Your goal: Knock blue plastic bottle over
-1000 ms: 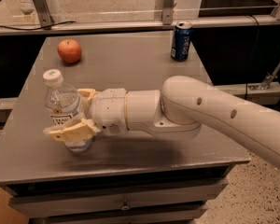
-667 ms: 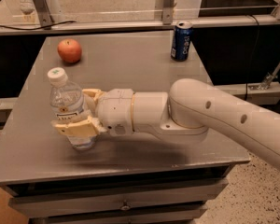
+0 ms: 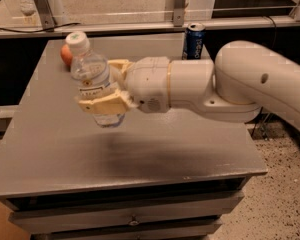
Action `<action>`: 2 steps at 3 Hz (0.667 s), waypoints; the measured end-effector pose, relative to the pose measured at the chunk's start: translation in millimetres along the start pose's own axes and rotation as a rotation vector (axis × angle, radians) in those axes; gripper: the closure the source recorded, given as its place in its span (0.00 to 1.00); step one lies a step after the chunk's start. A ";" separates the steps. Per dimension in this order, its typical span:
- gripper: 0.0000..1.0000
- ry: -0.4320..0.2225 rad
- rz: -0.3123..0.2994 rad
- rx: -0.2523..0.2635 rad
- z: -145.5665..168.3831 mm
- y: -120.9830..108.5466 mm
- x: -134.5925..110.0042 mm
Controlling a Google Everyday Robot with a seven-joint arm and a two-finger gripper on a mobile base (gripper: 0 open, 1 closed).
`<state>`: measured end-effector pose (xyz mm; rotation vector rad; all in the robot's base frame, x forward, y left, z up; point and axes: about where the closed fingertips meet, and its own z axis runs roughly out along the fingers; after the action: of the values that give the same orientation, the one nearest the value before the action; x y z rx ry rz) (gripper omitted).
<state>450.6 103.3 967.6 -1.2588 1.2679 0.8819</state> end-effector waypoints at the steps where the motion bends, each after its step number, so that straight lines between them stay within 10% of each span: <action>1: 1.00 0.086 -0.106 0.004 -27.7 -28.1 -45.9; 2: 1.00 0.216 -0.198 -0.042 -44.3 -42.9 -93.4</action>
Offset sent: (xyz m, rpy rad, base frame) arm 0.0592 -0.0278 0.1161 -0.7130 -0.2340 0.1302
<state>469.6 68.4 1072.2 -1.5166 1.2706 0.6465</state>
